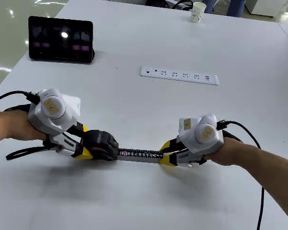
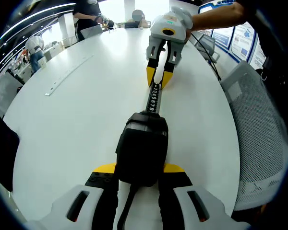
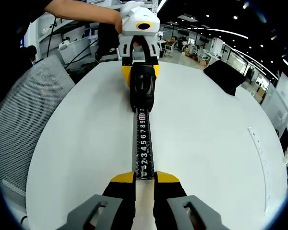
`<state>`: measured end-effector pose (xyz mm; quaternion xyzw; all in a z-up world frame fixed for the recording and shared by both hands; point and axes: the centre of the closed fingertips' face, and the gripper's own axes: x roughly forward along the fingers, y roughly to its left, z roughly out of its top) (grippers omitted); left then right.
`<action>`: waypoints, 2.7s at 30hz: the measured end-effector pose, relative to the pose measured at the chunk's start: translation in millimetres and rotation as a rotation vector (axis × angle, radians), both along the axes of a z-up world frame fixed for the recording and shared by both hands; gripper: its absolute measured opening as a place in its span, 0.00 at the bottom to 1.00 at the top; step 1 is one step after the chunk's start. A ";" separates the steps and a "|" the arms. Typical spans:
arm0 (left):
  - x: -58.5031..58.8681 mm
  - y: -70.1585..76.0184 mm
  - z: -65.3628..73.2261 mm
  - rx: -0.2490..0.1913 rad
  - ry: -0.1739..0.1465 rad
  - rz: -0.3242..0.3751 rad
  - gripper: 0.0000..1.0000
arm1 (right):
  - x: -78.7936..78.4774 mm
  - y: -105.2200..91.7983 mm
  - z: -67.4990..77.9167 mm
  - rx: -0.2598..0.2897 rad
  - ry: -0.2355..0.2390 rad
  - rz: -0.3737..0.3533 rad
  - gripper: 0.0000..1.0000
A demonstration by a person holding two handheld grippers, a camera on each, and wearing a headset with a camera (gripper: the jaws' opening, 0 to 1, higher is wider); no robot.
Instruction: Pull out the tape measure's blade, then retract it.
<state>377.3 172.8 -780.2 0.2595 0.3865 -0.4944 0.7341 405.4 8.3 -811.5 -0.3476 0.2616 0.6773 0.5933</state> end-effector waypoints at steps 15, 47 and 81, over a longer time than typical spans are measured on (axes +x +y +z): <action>-0.2 -0.2 0.5 -0.001 0.004 0.004 0.27 | 2.4 -21.9 -0.2 -0.017 0.004 -0.033 0.10; 0.2 0.5 -0.7 0.009 0.012 0.003 0.27 | 9.3 -60.2 0.1 -0.040 0.014 -0.092 0.10; -0.7 0.9 -1.2 0.032 0.017 -0.002 0.27 | 11.7 -99.1 1.0 -0.054 0.018 -0.137 0.10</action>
